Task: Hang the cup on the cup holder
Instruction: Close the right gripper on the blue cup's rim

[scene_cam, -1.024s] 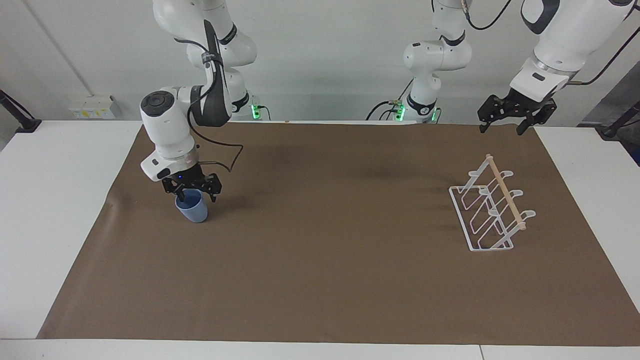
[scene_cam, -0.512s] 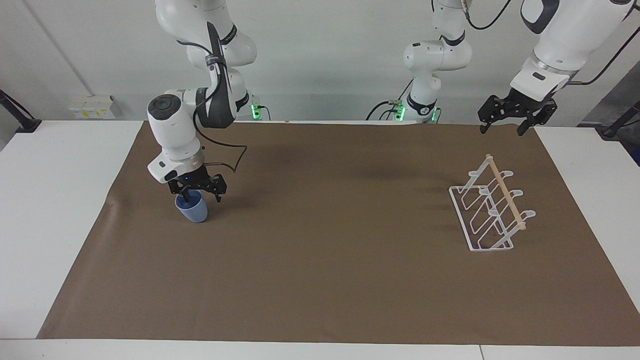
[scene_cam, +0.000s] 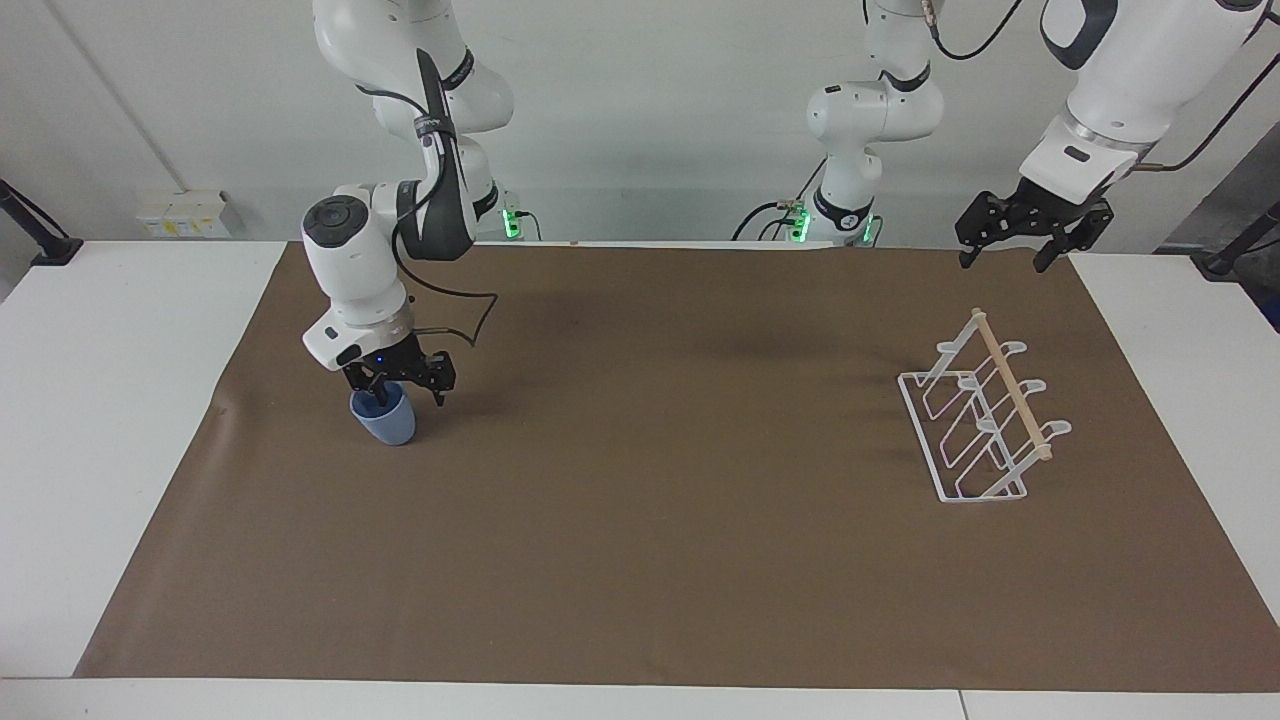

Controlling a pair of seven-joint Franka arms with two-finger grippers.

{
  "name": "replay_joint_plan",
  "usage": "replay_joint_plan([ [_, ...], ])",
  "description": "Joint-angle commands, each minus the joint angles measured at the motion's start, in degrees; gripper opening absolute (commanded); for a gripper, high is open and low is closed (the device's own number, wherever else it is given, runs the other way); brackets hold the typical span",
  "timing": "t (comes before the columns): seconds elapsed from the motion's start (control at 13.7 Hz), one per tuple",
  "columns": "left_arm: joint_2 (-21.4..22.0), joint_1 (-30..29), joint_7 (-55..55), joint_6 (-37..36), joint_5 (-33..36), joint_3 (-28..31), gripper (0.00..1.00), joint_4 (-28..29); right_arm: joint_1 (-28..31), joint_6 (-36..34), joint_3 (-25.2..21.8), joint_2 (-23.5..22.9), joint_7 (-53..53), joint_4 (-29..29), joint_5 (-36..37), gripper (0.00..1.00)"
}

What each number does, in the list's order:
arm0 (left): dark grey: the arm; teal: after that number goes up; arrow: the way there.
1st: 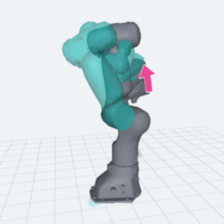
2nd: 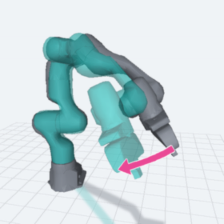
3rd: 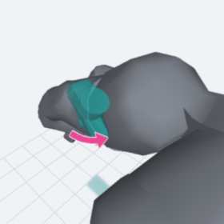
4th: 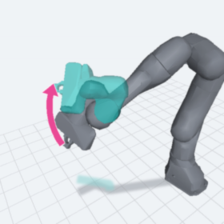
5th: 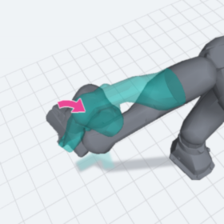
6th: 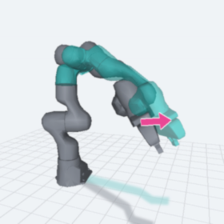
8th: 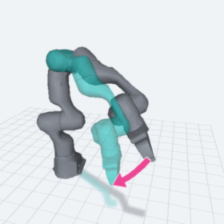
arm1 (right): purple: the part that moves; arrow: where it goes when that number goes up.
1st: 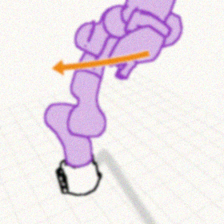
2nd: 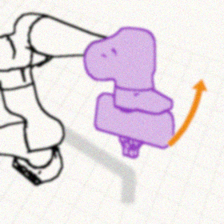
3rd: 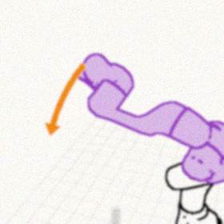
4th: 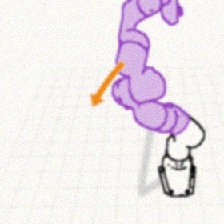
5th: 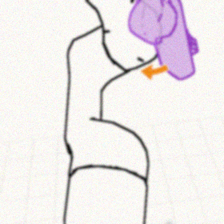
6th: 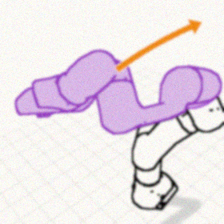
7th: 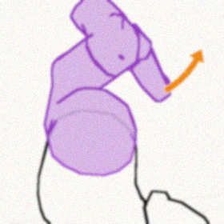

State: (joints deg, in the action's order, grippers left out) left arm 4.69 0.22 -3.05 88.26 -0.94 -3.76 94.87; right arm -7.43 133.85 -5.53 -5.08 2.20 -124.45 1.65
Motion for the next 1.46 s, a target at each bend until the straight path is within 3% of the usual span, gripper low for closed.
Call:
replay_joint_plan([
  [0.0, 2.0, 0.0, 0.1, 1.4, 0.1, 0.2, 1.0, 2.4, 0.1, 1.5, 0.1, 0.1, -1.1, -0.7, -1.0, 0.19],
  [0.15, 1.9, -0.1, 0.3, 1.2, 0.1, 0.2, 1.0, 2.3, 0.1, 1.5, 0.1, 0.1, -1.1, -0.7, -1.0, 0.03],
  [0.22, 2.0, -0.2, 0.2, 1.0, 0.0, 0.2, 1.0, 2.5, 0.1, 1.5, 0.1, 0.1, -1.1, -0.7, -1.0, 0.0],
  [0.8, 3.0, -0.2, 0.3, 1.4, 0.0, 0.2, 1.0, 4.5, 0.5, 0.9, 0.2, -0.4, -1.5, 0.2, -2.4, 0.0],
  [1.1, 3.0, -0.1, 0.5, 1.6, 0.1, 0.2, 1.0, 4.4, 0.3, -0.3, 0.2, -0.5, -13.9, 0.5, -20.2, 0.0],
  [1.39, 3.4, 0.0, 0.5, 1.5, 0.1, 0.2, 1.0, 5.1, 0.0, -4.3, 2.0, -0.4, -27.0, 2.2, -31.2, 0.0],
])
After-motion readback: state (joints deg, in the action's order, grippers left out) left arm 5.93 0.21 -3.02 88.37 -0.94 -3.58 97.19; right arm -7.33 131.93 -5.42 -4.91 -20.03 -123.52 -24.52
